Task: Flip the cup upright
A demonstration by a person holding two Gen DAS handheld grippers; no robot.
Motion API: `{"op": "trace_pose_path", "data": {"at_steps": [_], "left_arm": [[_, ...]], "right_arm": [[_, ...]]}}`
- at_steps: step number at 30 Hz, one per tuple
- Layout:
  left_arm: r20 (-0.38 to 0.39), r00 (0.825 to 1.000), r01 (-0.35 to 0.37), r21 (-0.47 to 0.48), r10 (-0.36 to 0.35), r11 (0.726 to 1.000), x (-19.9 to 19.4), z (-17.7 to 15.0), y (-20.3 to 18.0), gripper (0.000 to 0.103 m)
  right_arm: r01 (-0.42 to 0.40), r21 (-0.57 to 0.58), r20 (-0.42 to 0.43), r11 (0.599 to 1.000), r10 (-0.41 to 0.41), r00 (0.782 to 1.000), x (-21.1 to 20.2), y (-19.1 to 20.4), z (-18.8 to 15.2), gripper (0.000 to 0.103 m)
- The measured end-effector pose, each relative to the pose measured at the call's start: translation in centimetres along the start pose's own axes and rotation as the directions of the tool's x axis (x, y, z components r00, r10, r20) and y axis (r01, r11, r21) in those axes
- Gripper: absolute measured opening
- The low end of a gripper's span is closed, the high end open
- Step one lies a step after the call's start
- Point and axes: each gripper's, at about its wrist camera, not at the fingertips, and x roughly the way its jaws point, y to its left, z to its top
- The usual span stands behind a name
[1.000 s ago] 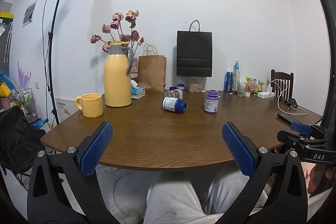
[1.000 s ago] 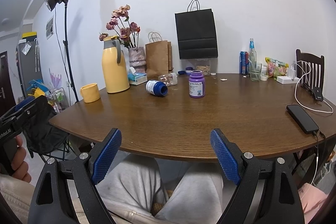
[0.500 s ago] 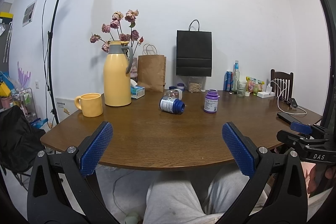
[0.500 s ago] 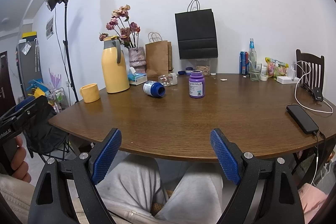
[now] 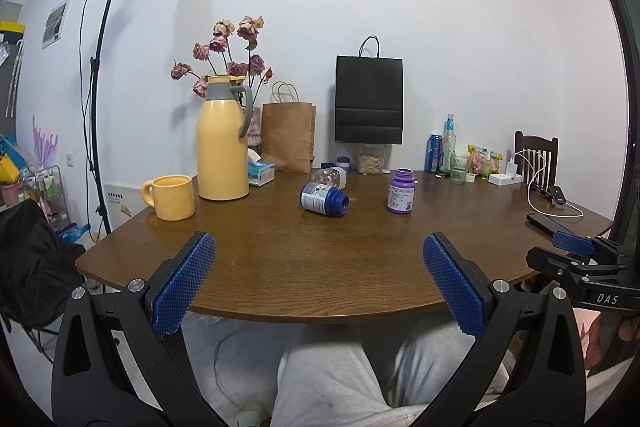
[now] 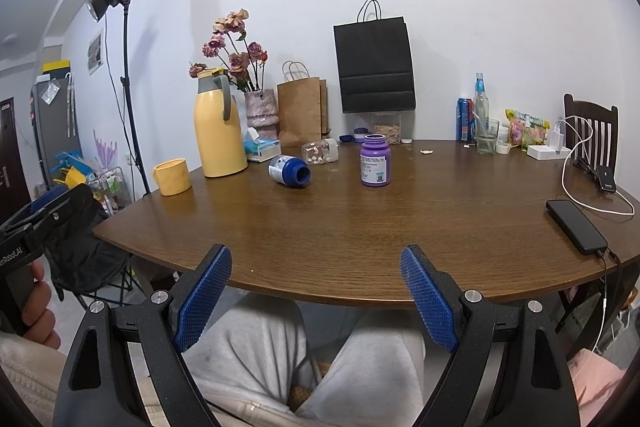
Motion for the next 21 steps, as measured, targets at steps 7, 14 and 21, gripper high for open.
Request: {"op": "trace_pose_path", "data": {"at_steps": [7,14,21], "left_arm": [[-0.001,1.000,0.000,0.000,0.000,1.000,0.02,-0.05,-0.01,0.103],[0.000,1.000,-0.001,0.000,0.001,1.000,0.02,-0.06,0.00,0.103],[-0.001,1.000,0.000,0.000,0.000,1.000,0.00,0.00,0.02,0.103]], "right_arm": [[0.000,-0.001,0.001,1.000,0.000,1.000,0.00,0.01,-0.07,0.090],[0.002,0.001,0.002,1.000,-0.002,1.000,-0.07,-0.01,0.00,0.090],[0.002,0.002,0.004,1.000,-0.002,1.000,0.00,0.01,-0.14,0.090]]}}
